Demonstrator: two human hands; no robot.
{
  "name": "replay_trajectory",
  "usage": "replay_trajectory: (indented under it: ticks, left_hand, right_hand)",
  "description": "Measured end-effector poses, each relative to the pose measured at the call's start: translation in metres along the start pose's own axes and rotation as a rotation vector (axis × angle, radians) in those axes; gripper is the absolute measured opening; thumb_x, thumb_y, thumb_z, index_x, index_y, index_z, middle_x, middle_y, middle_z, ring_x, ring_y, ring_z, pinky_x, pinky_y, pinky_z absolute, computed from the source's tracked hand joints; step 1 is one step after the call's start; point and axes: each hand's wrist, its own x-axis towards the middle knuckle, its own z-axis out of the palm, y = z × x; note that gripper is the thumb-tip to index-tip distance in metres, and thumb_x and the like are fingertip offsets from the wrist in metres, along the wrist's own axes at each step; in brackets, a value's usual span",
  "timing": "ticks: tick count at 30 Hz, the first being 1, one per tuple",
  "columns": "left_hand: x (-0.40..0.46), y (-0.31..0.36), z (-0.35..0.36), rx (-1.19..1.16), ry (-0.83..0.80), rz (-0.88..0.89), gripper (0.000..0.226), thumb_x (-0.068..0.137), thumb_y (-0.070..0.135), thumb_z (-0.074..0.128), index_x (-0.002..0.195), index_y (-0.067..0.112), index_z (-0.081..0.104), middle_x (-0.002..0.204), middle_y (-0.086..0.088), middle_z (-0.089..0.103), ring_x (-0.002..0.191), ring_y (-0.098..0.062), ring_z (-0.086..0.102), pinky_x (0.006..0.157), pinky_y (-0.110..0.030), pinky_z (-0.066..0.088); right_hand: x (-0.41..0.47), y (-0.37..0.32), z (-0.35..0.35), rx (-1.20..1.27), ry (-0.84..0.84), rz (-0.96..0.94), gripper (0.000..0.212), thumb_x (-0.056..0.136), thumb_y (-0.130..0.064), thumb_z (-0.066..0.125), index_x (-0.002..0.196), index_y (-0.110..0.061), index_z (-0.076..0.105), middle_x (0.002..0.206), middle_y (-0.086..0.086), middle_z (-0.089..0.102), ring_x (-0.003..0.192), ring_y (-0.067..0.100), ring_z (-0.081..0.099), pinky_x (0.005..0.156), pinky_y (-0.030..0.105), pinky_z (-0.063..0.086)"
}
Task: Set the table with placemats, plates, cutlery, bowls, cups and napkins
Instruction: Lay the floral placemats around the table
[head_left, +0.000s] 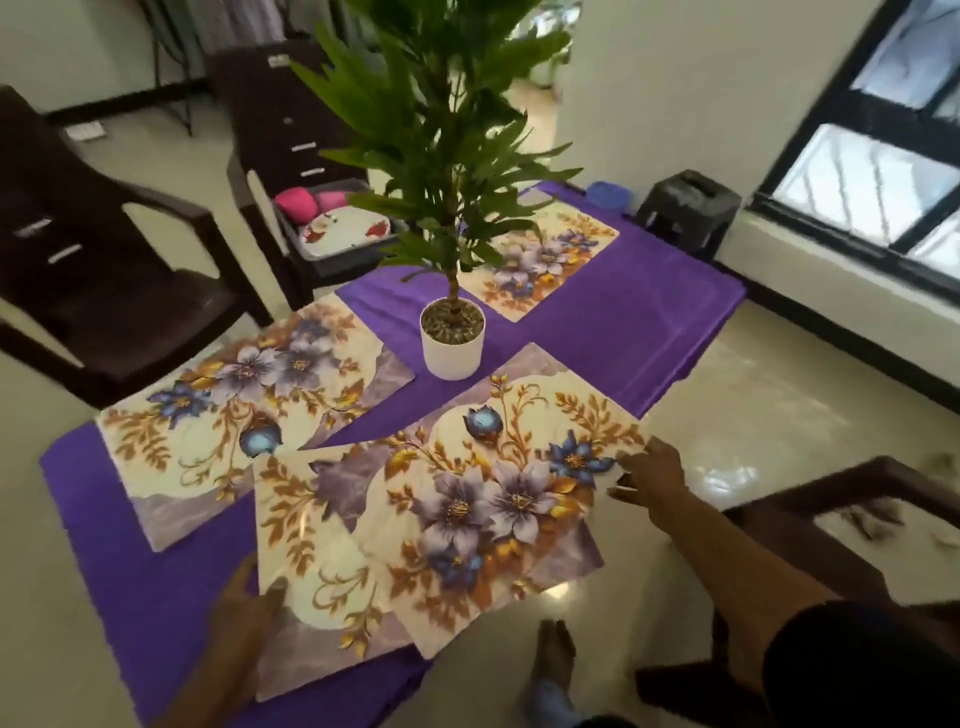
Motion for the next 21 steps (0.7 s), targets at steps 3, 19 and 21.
replay_trajectory:
  ticks: [3, 19, 21]
  left_hand:
    - [-0.026, -0.008, 0.025, 0.048, 0.094, -0.071, 0.046, 0.096, 0.0, 0.067, 0.141, 0.005, 0.056, 0.127, -0.026, 0.064, 0.105, -0.045, 0.064, 0.088, -0.056, 0.055]
    - [-0.135, 0.01, 0.107, 0.956, 0.354, 0.456, 0.08, 0.085, 0.06, 0.055, 0.139, 0.002, 0.058, 0.142, -0.028, 0.053, 0.13, -0.05, 0.05, 0.108, -0.063, 0.037]
    - [-0.141, 0.018, 0.142, 0.994, 0.21, 0.608, 0.088, 0.084, 0.068, 0.06, 0.149, 0.01, 0.052, 0.16, -0.019, 0.041, 0.149, -0.043, 0.036, 0.121, -0.065, 0.02]
  right_hand:
    - [0.046, -0.024, -0.02, -0.012, -0.101, 0.074, 0.012, 0.093, -0.012, 0.072, 0.099, -0.023, 0.071, 0.096, 0.012, 0.073, 0.085, 0.034, 0.069, 0.061, 0.045, 0.063]
    - [0.243, -0.094, -0.064, -0.256, 0.143, 0.02, 0.064, 0.089, -0.003, 0.072, 0.144, -0.008, 0.039, 0.141, 0.022, 0.053, 0.12, 0.037, 0.06, 0.093, 0.049, 0.057]
    - [0.241, -0.088, -0.049, -0.491, 0.168, -0.062, 0.078, 0.089, -0.015, 0.076, 0.151, -0.008, 0.029, 0.145, 0.027, 0.046, 0.129, 0.046, 0.051, 0.105, 0.052, 0.047]
